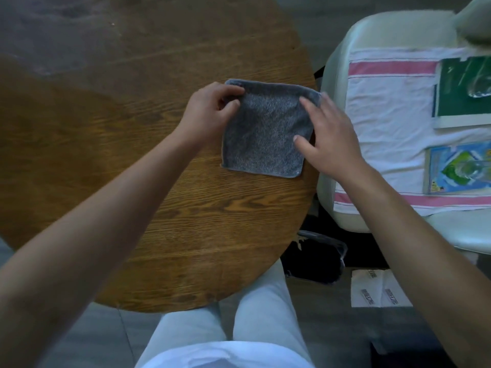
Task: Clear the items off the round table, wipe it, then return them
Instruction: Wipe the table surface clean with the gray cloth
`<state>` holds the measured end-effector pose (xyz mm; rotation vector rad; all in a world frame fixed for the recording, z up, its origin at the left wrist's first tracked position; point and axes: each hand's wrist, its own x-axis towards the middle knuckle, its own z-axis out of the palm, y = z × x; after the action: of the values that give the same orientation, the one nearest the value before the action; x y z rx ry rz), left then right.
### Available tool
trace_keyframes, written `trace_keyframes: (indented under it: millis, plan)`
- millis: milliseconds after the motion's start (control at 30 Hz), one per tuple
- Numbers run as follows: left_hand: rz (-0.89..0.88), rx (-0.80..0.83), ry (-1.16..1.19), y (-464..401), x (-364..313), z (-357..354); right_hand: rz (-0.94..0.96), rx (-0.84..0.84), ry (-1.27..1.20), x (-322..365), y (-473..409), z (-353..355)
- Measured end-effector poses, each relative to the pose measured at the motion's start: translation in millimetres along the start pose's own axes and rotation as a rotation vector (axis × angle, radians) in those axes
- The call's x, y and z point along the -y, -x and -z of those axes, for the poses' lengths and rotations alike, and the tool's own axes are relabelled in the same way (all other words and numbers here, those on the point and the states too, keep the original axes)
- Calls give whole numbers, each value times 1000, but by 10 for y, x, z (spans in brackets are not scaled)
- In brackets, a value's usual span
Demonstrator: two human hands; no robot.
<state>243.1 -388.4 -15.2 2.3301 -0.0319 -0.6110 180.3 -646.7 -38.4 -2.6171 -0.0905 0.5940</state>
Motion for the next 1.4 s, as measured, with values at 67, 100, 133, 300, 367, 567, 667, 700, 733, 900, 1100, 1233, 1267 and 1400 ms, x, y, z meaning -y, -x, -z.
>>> trace_keyframes:
  millis: [67, 100, 133, 300, 367, 567, 667, 700, 733, 900, 1100, 1233, 1267, 1400]
  plan:
    - [-3, -25, -63, -49, 4, -3, 9, -4, 35, 12, -87, 6]
    - [-13, -38, -97, -72, 12, -9, 15, -8, 48, 16, -125, 12]
    - [-20, -44, -124, -98, 24, -14, 22, -16, 61, 17, -159, 14]
    - [24, -13, -213, -196, 79, -27, 41, -63, 166, 12, -263, -42]
    - [27, -21, -235, -186, 93, -38, 13, -60, 190, 9, -284, -79]
    - [-31, -101, -422, -113, 111, -85, -103, -205, 141, 50, -210, -104]
    - [-119, -132, -491, -58, 139, -129, -41, -251, 159, 91, -159, -144]
    - [-166, -123, -513, -42, 147, -146, -20, -239, 178, 95, -147, -165]
    - [-207, -94, -536, -31, 161, -164, -6, -219, 198, 100, -140, -182]
    - [-244, 9, -618, 5, 334, -188, -21, -162, 210, 37, -167, -219]
    - [-175, 69, -597, 98, 271, -101, -62, -48, 222, 81, -142, -75]
    - [-90, -20, -490, 326, 60, 49, -70, -80, 121, 319, -1, 277]
    - [-91, -42, -470, 334, 51, 55, -76, -119, 69, 358, 0, 330]
    - [-179, -174, -369, 810, -155, 298, -8, -286, -82, 650, 491, 671]
